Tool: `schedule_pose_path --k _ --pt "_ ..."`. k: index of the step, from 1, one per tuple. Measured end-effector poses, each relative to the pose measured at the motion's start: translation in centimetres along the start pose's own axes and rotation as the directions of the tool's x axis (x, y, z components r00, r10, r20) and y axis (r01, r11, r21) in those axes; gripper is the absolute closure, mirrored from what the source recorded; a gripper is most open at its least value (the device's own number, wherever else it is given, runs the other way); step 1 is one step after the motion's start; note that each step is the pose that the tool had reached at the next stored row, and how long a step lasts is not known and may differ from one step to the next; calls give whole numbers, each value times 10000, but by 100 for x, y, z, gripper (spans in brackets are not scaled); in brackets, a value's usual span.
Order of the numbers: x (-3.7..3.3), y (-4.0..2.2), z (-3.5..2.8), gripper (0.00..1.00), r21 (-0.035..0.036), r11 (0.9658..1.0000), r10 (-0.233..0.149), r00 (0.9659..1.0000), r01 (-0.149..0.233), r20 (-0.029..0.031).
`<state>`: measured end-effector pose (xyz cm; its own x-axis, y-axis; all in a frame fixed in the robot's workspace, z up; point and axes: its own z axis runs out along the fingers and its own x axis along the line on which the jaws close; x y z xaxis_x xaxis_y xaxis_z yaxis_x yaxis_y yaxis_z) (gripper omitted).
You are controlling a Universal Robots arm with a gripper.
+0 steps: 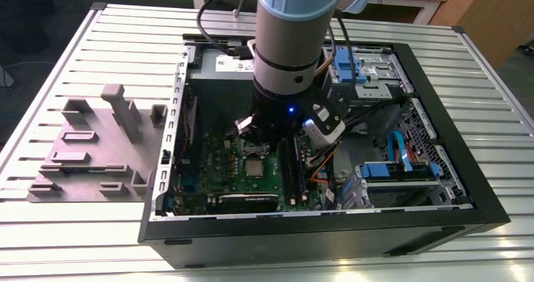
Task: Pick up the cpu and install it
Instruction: 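Close the cpu cover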
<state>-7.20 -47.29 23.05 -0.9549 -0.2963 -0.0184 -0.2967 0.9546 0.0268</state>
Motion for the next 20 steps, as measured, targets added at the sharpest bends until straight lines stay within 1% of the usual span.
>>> schedule_pose_path --k 2,4,6,11,20 --pt "-17 45 8 90 0 10000 0 10000 0 0" --pt "-37 61 18 90 -1 10000 -2 10000 2 0" --pt "-49 63 33 90 -10 10000 -1 10000 1 5" --pt "-50 63 45 90 -20 10000 0 10000 0 6" --pt "-50 63 46 90 -21 10000 1 10000 -1 6"
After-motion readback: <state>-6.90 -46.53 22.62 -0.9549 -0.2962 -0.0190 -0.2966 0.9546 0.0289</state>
